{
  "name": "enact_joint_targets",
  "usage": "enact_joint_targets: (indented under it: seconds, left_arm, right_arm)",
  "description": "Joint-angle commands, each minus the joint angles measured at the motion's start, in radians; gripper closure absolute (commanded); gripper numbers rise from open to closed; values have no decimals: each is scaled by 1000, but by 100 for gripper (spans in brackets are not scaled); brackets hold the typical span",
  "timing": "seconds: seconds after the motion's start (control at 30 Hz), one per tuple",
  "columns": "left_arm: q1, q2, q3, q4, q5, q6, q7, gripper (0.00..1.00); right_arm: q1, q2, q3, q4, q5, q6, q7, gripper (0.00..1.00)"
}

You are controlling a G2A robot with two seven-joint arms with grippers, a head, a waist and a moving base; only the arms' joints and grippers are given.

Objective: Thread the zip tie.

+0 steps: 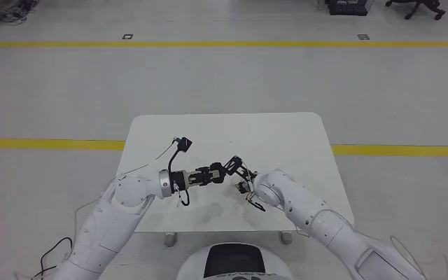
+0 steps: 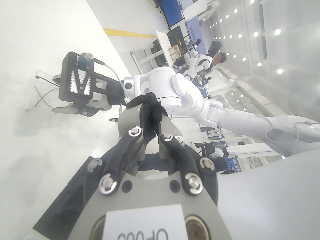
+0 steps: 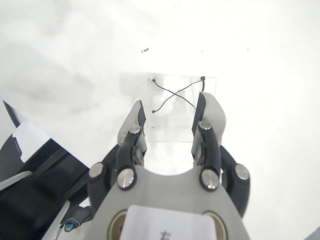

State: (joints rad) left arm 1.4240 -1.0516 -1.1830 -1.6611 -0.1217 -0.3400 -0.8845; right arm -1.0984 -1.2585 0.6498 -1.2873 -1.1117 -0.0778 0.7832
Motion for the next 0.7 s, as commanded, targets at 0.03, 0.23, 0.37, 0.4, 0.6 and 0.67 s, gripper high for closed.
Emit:
enact_joint_targets:
  seconds: [0.03, 0.23, 0.37, 0.4, 0.6, 0.67]
  left_arm:
    - [0, 0, 0, 0, 0, 0, 0, 100]
    - [0, 0, 0, 0, 0, 0, 0, 100]
    - [0, 0, 0, 0, 0, 0, 0, 100]
    - [0, 0, 0, 0, 0, 0, 0, 100]
    - [0, 0, 0, 0, 0, 0, 0, 100]
    - [0, 0, 0, 0, 0, 0, 0, 100]
  right_arm:
    - [-14, 5, 15, -19, -17, 8, 4, 56]
    - [-27, 7, 31, -15, -37, 8, 12, 58]
    - [-20, 0, 27, 8, -38, 0, 10, 60]
    - [-18, -3, 25, 14, -40, 1, 11, 60]
    - [-5, -16, 14, 49, -52, -7, -1, 62]
    - [0, -21, 8, 62, -58, -11, -3, 62]
